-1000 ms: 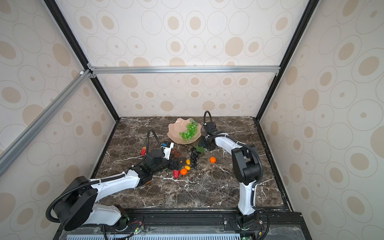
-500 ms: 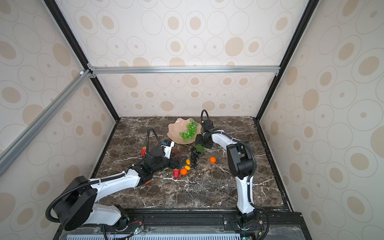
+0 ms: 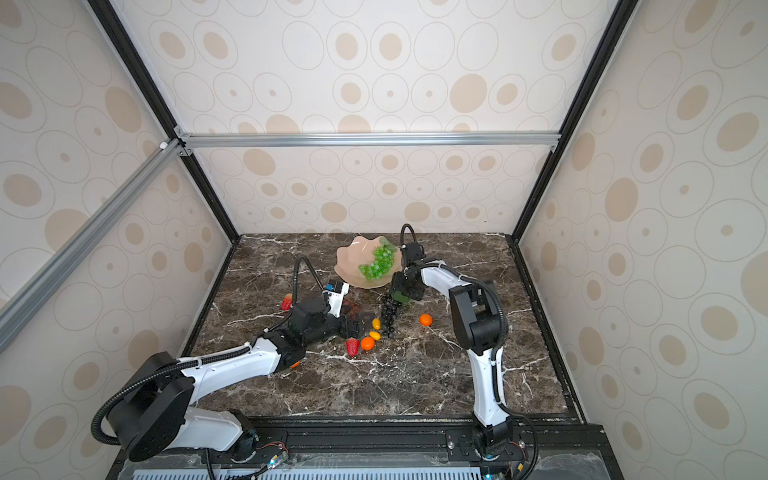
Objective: Place and organize the fake fruits in the fruit bowl
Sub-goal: 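Lower right gripper and grasp the black grape bunch by its leaf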
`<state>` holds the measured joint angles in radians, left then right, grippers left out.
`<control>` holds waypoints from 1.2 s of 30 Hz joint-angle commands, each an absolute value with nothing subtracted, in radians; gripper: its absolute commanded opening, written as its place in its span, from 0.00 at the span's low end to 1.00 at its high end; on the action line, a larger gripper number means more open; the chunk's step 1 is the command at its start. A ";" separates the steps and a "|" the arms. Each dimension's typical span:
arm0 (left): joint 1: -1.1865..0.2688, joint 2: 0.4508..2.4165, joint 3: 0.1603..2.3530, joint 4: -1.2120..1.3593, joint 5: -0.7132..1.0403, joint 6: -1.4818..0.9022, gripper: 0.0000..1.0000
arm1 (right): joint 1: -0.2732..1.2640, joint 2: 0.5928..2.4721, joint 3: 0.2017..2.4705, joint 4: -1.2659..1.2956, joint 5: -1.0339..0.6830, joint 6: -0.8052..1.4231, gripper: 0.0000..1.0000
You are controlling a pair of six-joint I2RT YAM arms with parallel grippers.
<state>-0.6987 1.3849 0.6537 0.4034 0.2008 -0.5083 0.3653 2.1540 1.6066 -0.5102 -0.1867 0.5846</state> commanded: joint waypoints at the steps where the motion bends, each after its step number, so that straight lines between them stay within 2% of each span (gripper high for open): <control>1: -0.707 1.388 0.678 0.422 0.204 -0.508 0.98 | 0.368 2.168 1.609 -0.528 -0.193 0.601 0.66; 7: -0.707 1.395 0.677 0.433 0.212 -0.514 0.98 | 0.366 2.139 1.579 -0.502 -0.181 0.610 0.55; 16: -0.708 1.404 0.683 0.439 0.225 -0.518 0.98 | 0.349 2.090 1.539 -0.467 -0.187 0.632 0.32; 30: -0.709 1.404 0.672 0.457 0.235 -0.528 0.98 | 0.327 2.019 1.462 -0.419 -0.198 0.658 0.07; 36: -0.709 1.404 0.671 0.461 0.239 -0.529 0.98 | 0.325 1.986 1.436 -0.412 -0.195 0.658 0.02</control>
